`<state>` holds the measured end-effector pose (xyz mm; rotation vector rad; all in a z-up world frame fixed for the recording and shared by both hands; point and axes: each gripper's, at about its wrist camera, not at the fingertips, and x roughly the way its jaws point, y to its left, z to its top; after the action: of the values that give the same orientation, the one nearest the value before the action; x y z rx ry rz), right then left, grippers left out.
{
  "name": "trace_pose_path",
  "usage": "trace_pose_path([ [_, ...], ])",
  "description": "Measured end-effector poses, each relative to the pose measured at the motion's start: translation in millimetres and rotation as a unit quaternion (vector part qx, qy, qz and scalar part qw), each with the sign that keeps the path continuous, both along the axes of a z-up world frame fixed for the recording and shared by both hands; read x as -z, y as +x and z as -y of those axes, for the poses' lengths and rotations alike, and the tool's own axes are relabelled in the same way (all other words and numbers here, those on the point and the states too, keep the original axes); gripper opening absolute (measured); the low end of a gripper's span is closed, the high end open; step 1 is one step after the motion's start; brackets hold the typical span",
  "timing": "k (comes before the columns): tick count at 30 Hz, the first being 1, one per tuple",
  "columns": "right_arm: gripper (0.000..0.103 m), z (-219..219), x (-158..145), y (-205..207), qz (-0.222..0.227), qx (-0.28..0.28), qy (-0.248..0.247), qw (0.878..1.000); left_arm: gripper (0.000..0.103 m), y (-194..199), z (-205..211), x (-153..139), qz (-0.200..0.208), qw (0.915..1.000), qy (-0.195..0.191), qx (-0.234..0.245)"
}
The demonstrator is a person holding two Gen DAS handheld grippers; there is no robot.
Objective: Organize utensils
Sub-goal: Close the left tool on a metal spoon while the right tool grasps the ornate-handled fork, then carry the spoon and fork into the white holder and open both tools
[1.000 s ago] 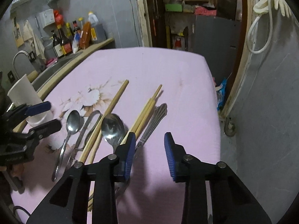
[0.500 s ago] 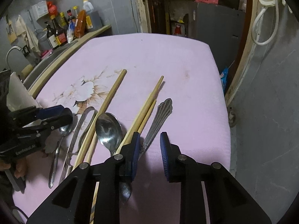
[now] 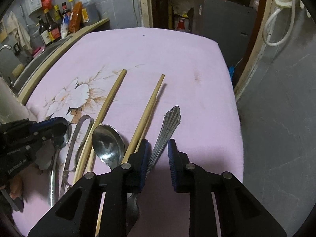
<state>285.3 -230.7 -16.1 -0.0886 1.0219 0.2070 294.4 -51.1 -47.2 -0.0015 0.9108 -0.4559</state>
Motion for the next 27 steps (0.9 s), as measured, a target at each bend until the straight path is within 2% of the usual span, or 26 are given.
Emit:
trace_pose_path([
  [4, 0.008, 2.0, 0.6, -4.2, 0.001, 0.010, 0.018, 1.000, 0.001, -6.1, 4.4, -8.6, 0.025, 0.9997, 0.003, 0.004],
  [9, 0.006, 14.6, -4.3, -15.1, 0.015, 0.028, 0.068, 0.997, 0.001, -27.8, 12.2, -28.0, 0.078, 0.9968, 0.012, 0.007],
  [15, 0.006, 19.8, -16.1, -58.5, 0.110, 0.007, 0.085, 0.990, 0.001, -55.6, 13.5, -46.6, 0.120, 0.9927, 0.001, -0.009],
  [17, 0.006, 16.7, -20.4, -77.7, 0.159, -0.006, 0.074, 0.984, 0.001, -63.4, 15.2, -52.3, 0.134, 0.9908, -0.003, -0.014],
  [21, 0.006, 11.7, -29.0, -103.9, 0.229, -0.022, 0.064, 0.971, 0.001, -79.0, 12.2, -62.2, 0.164, 0.9861, -0.009, -0.025],
  [27, 0.006, 1.2, -39.9, -124.7, 0.303, -0.034, 0.047, 0.951, 0.001, -100.6, 12.0, -73.6, 0.191, 0.9809, -0.021, -0.032],
])
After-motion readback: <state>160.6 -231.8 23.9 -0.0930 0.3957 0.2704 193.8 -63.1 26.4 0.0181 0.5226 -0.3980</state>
